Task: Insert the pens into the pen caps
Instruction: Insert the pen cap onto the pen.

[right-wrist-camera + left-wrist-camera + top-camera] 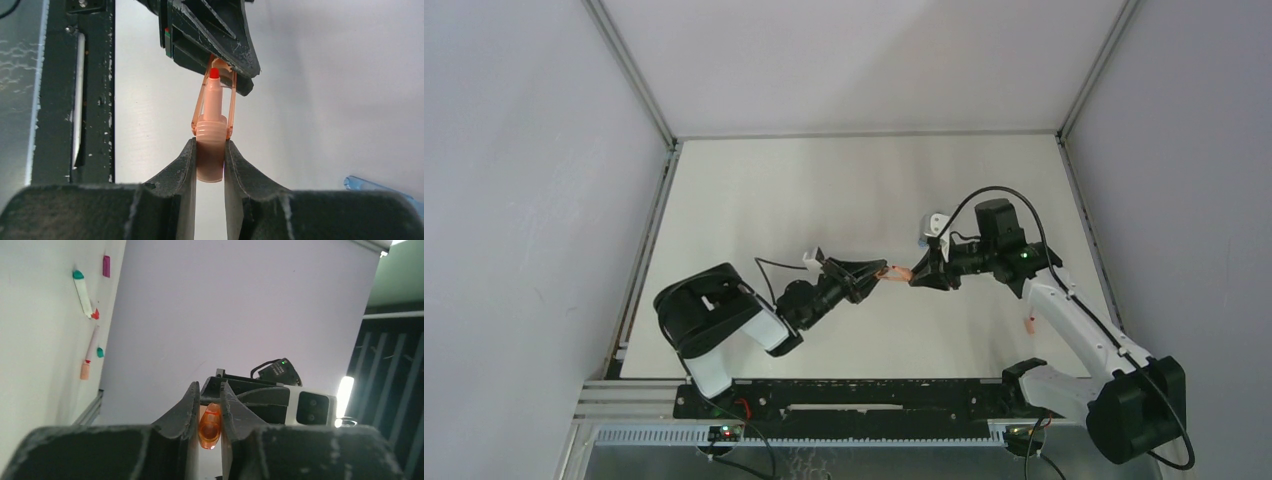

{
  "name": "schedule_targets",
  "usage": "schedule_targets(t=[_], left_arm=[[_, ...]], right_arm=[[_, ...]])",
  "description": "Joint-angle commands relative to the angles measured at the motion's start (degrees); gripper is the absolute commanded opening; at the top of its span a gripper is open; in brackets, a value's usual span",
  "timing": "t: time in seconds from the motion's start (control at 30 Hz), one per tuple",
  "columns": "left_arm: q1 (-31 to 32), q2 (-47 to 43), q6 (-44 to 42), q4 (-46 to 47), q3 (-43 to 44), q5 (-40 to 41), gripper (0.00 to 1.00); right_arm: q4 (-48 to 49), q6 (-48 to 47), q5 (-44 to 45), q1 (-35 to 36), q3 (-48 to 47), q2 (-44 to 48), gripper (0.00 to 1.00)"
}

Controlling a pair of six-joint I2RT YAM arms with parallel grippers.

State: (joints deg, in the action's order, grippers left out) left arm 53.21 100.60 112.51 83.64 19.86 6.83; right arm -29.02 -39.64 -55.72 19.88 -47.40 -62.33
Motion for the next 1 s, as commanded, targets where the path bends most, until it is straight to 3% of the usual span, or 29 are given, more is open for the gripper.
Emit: schedule_targets(t=[0.0,0.3,0.43,0.7,0.8,0.97], left_arm=[[-3.54,-3.08,-13.42,1.00,0.62,-4.08,0.00],[-6.73,-9.26,-35.99,-1.42,2.51,-9.80,0.00],[-6.74,-15.93,-48.99,-10.87,4.27,-10.74,0.00],[-6.57,-31.14,-83.88,-37.89,11.49,-18.60,0.00],[-6.31,-36.59,-96.01,-46.88,13.73,-21.68,0.00],[-3.64,-42.49,-115.07,-64.04,20.47,-27.89,0.00]], right_arm=[[-1.41,-4.31,2.23,2.55,-0.28,-0.57,0.00],[-0.87,-4.58,8.00,5.53,-0.24,-1.83,0.00],[-1.02,-4.66,7.37,4.91,-0.30,-1.11,0.03],[-3.30,-4.51,-3.23,0.53,-0.62,1.88,0.59],[-3.52,-3.69,-6.60,-1.05,-0.68,2.50,0.70],[-1.02,0.81,-10.19,-2.28,-0.68,3.25,0.77]])
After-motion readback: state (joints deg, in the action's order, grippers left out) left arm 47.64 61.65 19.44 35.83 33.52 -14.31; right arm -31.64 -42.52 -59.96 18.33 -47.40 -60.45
